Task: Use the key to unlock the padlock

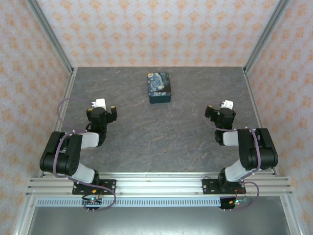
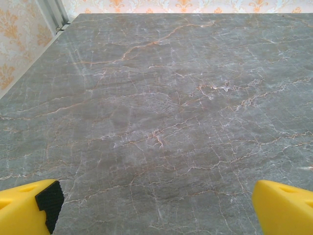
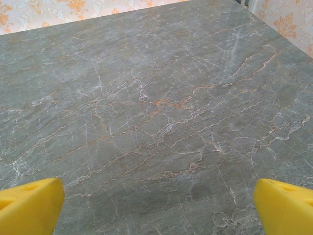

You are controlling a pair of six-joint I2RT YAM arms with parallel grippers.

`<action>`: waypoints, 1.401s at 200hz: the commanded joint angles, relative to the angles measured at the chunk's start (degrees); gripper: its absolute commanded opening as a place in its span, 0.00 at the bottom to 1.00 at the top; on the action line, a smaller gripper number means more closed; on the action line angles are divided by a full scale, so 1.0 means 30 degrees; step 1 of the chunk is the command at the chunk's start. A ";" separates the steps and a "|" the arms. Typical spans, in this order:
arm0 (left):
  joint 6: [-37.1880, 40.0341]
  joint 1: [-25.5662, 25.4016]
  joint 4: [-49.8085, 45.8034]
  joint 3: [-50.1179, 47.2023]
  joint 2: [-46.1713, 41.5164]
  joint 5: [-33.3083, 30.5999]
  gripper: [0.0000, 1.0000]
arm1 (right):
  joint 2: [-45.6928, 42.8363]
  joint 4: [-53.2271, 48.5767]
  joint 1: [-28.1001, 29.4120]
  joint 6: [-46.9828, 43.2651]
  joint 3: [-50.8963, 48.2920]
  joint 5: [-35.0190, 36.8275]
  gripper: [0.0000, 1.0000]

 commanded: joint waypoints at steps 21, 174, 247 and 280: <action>-0.0011 0.0196 -0.6238 0.3151 -0.1392 0.0243 1.00 | -0.3305 -0.4644 -0.0148 0.0763 0.1379 0.1118 0.99; -0.7891 -0.1852 -2.3227 2.6302 1.1343 0.8193 1.00 | 0.5496 -1.2774 0.2328 1.3577 1.5744 -1.1126 0.93; -1.1223 -0.2742 -2.4854 3.4945 1.7779 1.0327 1.00 | 1.0924 -1.4243 0.5099 1.4948 2.1219 -1.0779 0.77; -1.2591 -0.2920 -2.3816 3.5465 1.8607 1.1158 1.00 | 1.1749 -1.4665 0.5699 1.5089 2.2352 -1.0743 0.71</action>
